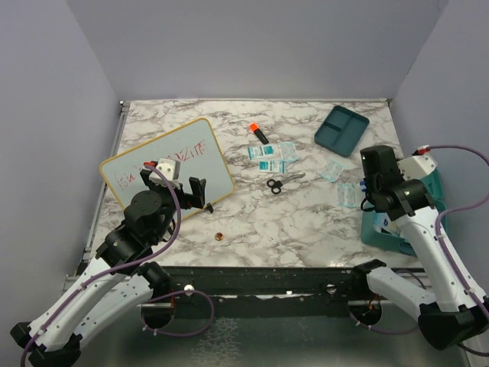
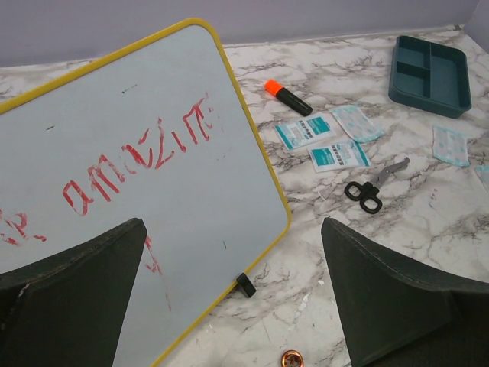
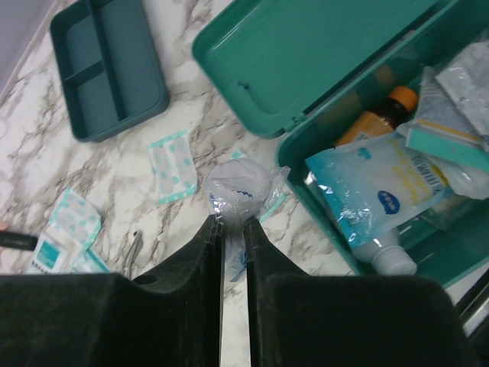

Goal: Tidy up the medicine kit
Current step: Place the medical item at the medicine box.

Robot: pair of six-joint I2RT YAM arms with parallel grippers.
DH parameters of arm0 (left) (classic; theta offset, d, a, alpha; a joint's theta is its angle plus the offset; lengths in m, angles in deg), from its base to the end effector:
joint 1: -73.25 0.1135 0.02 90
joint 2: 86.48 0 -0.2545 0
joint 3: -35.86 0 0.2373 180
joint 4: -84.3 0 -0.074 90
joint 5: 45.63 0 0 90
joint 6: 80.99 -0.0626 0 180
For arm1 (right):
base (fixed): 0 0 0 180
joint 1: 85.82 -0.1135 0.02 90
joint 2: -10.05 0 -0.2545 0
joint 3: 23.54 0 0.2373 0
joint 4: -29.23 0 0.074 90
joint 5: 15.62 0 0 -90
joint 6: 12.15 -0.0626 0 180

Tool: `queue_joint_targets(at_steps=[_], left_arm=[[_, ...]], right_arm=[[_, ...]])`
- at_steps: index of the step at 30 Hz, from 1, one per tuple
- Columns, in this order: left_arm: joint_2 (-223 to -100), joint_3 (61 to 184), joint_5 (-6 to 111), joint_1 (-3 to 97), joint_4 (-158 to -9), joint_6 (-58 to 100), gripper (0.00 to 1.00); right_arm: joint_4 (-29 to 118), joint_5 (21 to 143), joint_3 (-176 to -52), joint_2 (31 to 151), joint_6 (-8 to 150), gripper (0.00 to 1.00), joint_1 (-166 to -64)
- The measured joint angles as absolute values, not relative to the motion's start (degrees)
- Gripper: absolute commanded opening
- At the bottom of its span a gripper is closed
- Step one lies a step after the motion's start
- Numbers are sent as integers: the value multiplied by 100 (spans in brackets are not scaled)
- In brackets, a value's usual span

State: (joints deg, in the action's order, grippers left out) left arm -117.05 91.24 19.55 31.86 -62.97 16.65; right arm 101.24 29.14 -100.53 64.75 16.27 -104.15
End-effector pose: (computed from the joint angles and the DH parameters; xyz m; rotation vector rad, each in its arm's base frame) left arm 0.1268 -0.0767 0.3245 0.1790 1.6940 -0.2693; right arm 0.1743 0.0109 0.3211 1.0817 1.8501 -0.1777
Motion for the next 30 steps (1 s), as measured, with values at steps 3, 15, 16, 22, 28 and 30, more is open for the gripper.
queue_joint_targets(at_steps=[3, 15, 16, 22, 28, 30], left_arm=[[-11698, 9124, 1960, 3186, -6297, 1665, 99], [-11652, 9124, 2027, 3186, -6297, 1665, 99], [-11648, 9124, 2040, 3186, -6299, 1665, 99], [-11604, 9124, 2073, 3186, -6299, 1667, 99], [-11596, 9124, 2106, 3186, -6301, 1667, 99], [-11611, 9124, 2143, 3186, -6304, 1669, 99]], right_arm=[[10293, 2833, -10051, 6466, 1638, 14, -10100], [10303, 2962, -9369, 6293, 1841, 16, -8479], [10258, 3030, -9306, 6300, 1887, 16, -8289], [9943, 3233, -9057, 6584, 2032, 19, -7469], [9792, 3104, -9052, 6776, 1933, 19, -7049], [9779, 2936, -9052, 6776, 1876, 19, -6946]])
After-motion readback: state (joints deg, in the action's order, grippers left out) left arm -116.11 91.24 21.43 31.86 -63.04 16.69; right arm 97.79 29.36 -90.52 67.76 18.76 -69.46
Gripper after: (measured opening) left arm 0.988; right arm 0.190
